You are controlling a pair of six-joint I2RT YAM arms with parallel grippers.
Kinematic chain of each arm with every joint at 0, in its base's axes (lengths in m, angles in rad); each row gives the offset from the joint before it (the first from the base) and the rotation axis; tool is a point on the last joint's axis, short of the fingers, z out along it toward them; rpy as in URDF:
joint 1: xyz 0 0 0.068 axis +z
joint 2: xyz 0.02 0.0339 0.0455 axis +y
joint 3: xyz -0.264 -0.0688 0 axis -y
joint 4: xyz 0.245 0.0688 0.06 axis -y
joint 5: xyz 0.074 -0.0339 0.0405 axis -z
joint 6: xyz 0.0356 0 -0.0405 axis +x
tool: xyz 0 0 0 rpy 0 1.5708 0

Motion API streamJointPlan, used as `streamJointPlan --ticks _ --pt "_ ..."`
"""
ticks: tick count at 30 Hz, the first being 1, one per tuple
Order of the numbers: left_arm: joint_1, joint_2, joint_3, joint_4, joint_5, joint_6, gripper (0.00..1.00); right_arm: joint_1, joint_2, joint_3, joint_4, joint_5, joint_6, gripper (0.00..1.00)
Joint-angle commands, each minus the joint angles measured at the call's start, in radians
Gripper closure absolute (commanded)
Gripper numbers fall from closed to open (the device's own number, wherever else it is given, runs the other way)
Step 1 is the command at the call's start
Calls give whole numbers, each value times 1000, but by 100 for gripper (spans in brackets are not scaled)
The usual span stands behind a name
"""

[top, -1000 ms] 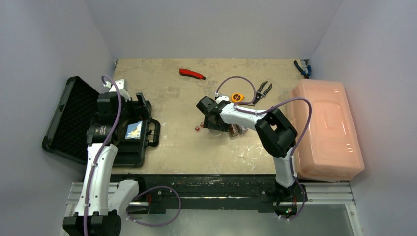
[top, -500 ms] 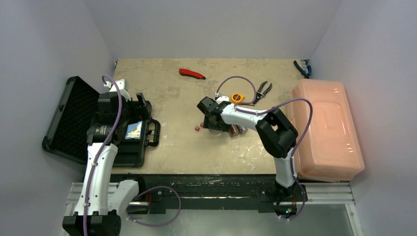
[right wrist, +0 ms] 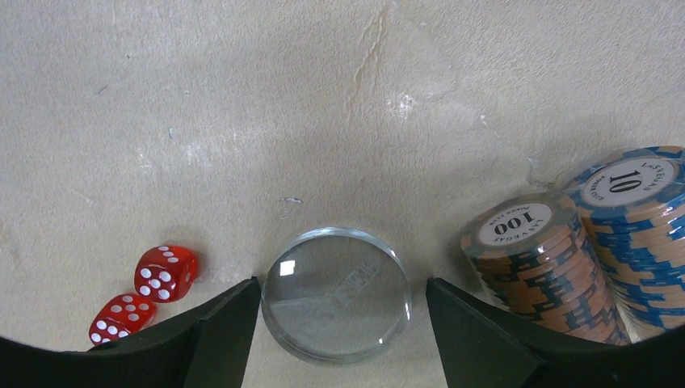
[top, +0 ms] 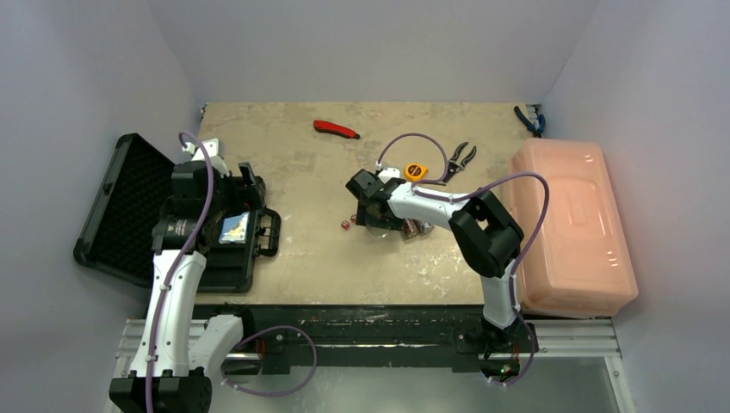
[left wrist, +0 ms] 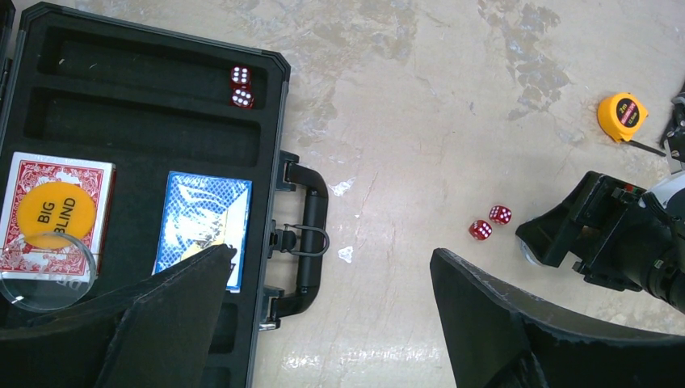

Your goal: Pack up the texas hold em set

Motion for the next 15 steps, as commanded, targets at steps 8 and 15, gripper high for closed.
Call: streamJointPlan --ticks 8,15 --pt "-10 -12 1 32 -1 23 6 14 10 -61 16 -78 -40 20" --pt "-12 -13 0 31 -4 24 6 26 8 -64 21 -82 -58 27"
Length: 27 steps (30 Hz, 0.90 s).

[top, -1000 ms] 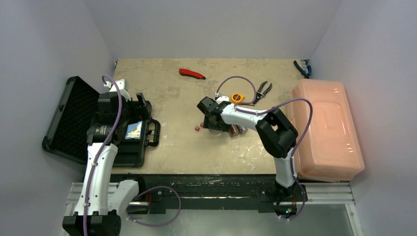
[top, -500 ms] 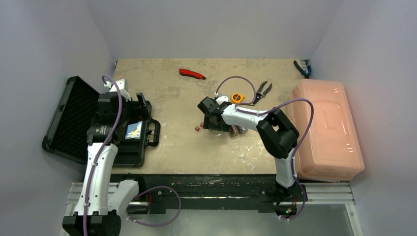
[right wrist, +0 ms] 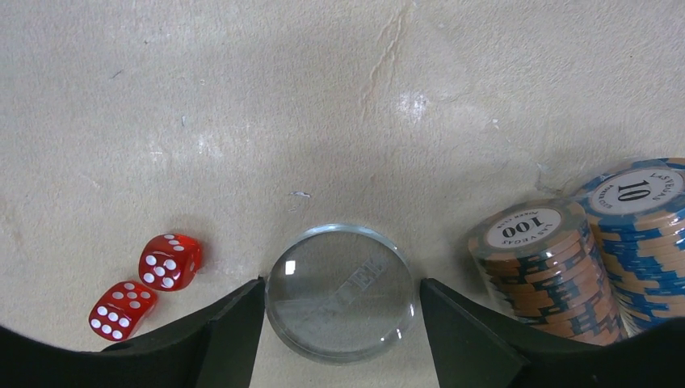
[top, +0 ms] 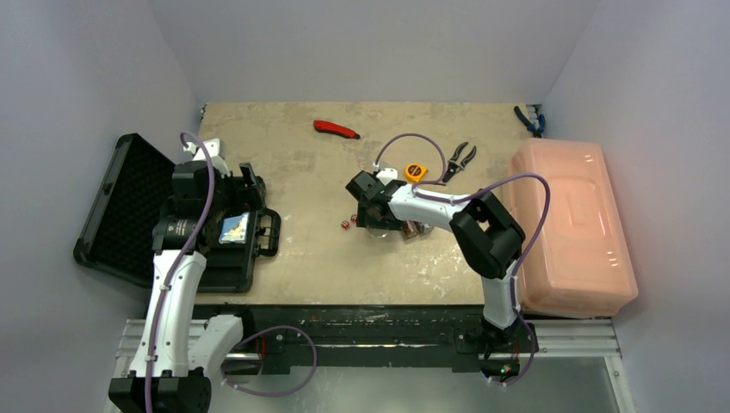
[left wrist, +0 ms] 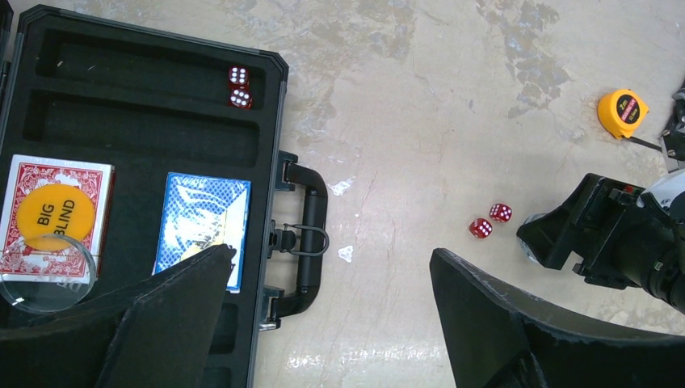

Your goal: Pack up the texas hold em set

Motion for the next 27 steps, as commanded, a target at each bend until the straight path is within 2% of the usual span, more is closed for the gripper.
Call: streamJointPlan --ticks 1,12,20,21,24,27 --pt "-6 -13 0 31 -4 16 6 16 22 -40 -12 -70 -13 28" --pt "-7 -8 0 32 -3 18 7 25 28 -40 -18 -66 -22 46" --pt "-11 0 -1 36 10 22 7 31 -14 -43 -18 -66 -34 63" --pt "-14 0 -3 39 14 22 7 32 -26 -49 -7 -71 -44 67" --pt "-15 4 -8 49 42 27 7 34 -79 -95 64 -112 -77 87" --pt "-15 10 -14 60 57 29 7 34 -125 -134 107 -121 -89 100"
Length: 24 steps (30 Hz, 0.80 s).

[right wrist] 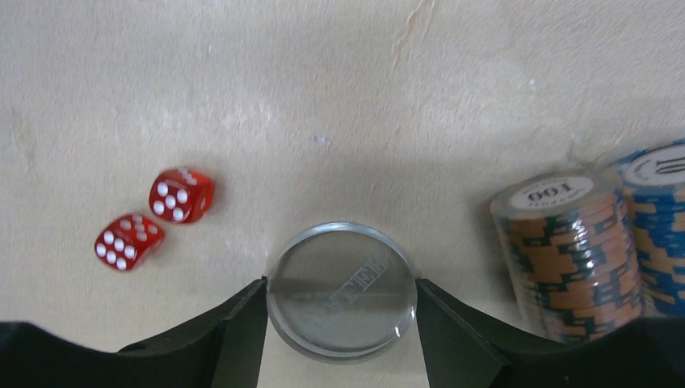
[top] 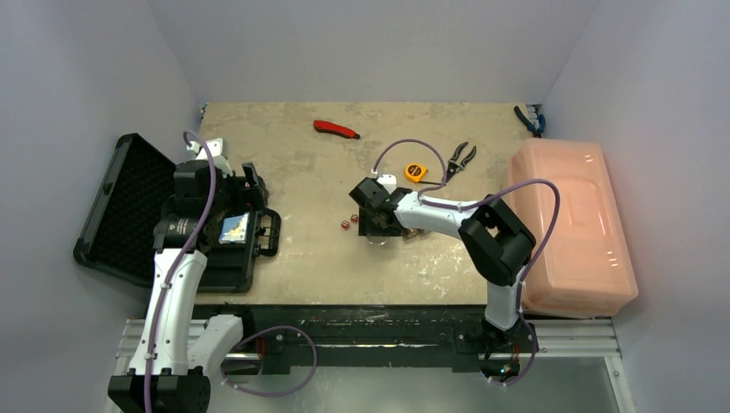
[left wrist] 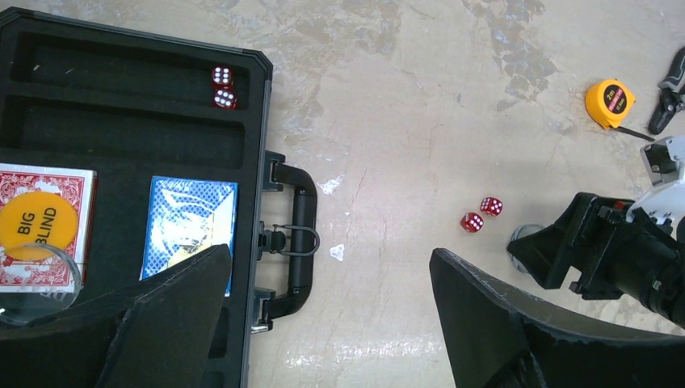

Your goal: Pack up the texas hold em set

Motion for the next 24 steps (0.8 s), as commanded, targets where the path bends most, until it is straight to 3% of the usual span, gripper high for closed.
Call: streamJointPlan --ticks 1,10,24 --pt "-7 7 -12 53 36 25 7 15 -71 -60 51 -72 -34 100" --pt "-8 20 -25 81 74 35 7 15 -107 -84 65 -84 -69 100" --pt "-7 37 -77 221 393 23 10 13 -304 -187 152 -108 -68 100"
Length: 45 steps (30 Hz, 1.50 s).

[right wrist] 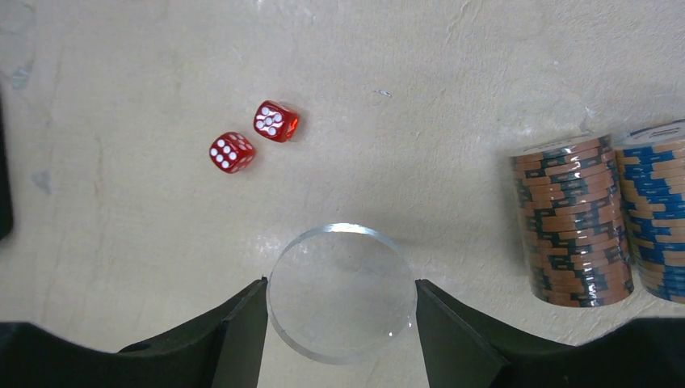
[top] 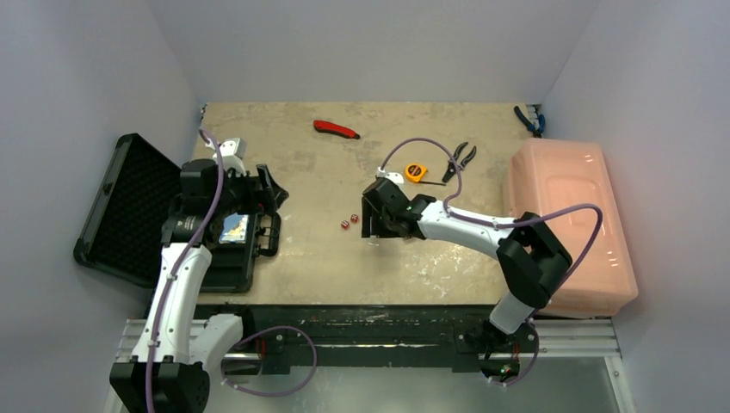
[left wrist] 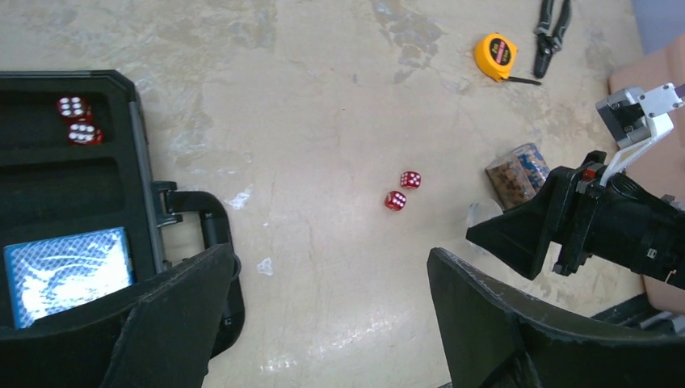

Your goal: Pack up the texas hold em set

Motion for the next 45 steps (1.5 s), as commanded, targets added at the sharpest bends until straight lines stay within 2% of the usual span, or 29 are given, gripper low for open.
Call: streamJointPlan --ticks 1,8,14,22,25,32,37,45 --pt "-3 10 -11 94 140 1 11 2 -80 -16 43 18 4 100" --pt "-3 43 8 95 188 -34 12 2 -205 -47 47 117 35 100" --pt "-4 51 4 101 186 -98 14 0 -361 -152 128 186 83 100" --pt "-4 6 -70 137 194 -158 18 -18 -554 -279 148 233 283 100" --pt "-16 -10 -107 161 172 -206 19 -26 -595 -297 157 230 306 100" --pt "-117 -25 -189 208 106 -256 19 -42 -616 -312 191 183 293 100" --pt "-181 -36 -222 257 103 -278 19 -51 -576 -288 170 141 348 100" --pt "-256 -37 -265 339 109 -307 21 -51 -452 -177 18 118 472 100"
